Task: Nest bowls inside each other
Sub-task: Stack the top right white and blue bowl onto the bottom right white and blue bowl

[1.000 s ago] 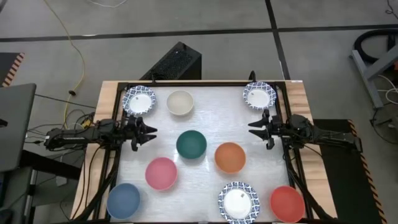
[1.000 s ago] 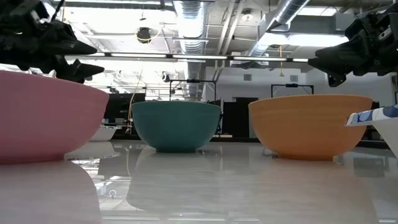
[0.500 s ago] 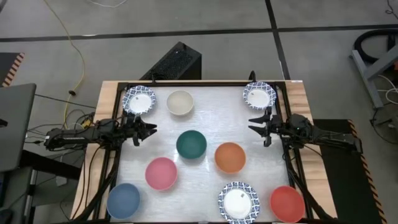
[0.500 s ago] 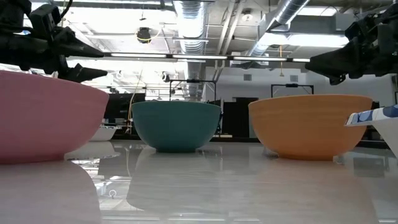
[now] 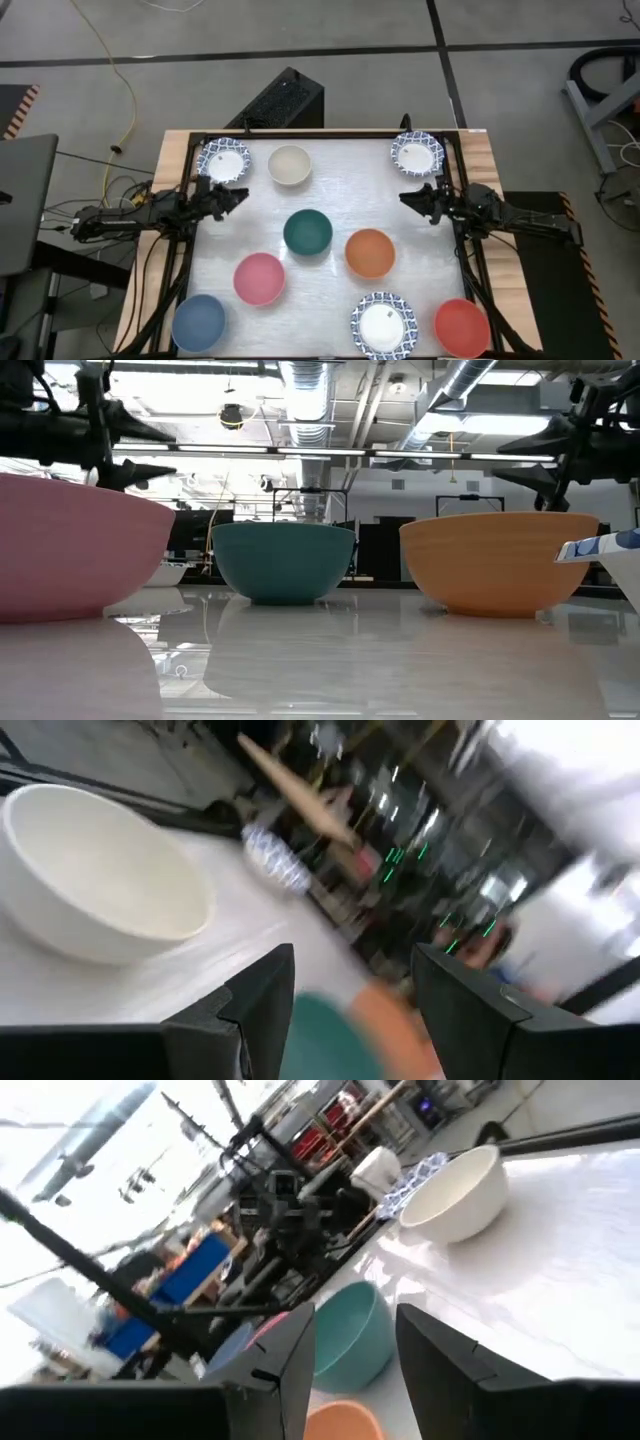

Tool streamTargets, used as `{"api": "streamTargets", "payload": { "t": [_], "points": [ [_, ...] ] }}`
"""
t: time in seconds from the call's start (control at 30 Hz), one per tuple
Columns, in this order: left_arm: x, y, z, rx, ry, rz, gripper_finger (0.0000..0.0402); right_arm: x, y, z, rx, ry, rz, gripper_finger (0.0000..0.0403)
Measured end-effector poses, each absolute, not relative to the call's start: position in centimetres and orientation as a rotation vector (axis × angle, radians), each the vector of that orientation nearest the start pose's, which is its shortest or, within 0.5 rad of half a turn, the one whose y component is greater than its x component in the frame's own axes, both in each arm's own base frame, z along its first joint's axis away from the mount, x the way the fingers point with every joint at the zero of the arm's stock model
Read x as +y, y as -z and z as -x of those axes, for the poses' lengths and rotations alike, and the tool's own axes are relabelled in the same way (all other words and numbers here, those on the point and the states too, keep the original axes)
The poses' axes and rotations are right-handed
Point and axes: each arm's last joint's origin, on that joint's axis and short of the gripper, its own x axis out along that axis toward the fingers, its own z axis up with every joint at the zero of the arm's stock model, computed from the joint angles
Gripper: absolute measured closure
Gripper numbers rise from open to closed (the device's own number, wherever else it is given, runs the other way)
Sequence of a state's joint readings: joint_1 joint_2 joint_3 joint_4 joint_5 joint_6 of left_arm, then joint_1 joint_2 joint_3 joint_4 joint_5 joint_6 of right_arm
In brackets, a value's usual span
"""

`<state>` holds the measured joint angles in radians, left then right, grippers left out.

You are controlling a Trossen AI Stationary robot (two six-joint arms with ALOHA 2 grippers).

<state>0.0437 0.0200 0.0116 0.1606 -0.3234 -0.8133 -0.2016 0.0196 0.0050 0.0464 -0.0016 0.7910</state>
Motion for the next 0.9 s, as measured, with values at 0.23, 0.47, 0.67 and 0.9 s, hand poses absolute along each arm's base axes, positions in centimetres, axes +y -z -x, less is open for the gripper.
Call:
{"api": "streamTargets", "payload": {
  "t": [0.23, 0.47, 0.67, 0.9],
  "points": [
    [1.1, -20.9, -8.9, -0.443, -0.143, 0.875, 0.0210, -2.6, -17.2, -9.4, -0.278, 0.333, -0.999, 0.0241],
    [1.1, -25.0, -7.8, -0.502, -0.146, 0.792, 0.0210, -2.9, -17.4, -9.3, -0.369, 0.416, -1.059, 0.0241],
    [1.4, -28.3, -8.0, -0.391, -0.285, 0.768, 0.0210, -2.8, -19.0, -9.0, -0.424, 0.389, -0.977, 0.0241],
    [1.5, -32.6, -9.2, -0.196, -0.411, 0.684, 0.0210, -2.6, -22.2, -8.1, -0.575, 0.316, -0.895, 0.0241]
  ]
}}
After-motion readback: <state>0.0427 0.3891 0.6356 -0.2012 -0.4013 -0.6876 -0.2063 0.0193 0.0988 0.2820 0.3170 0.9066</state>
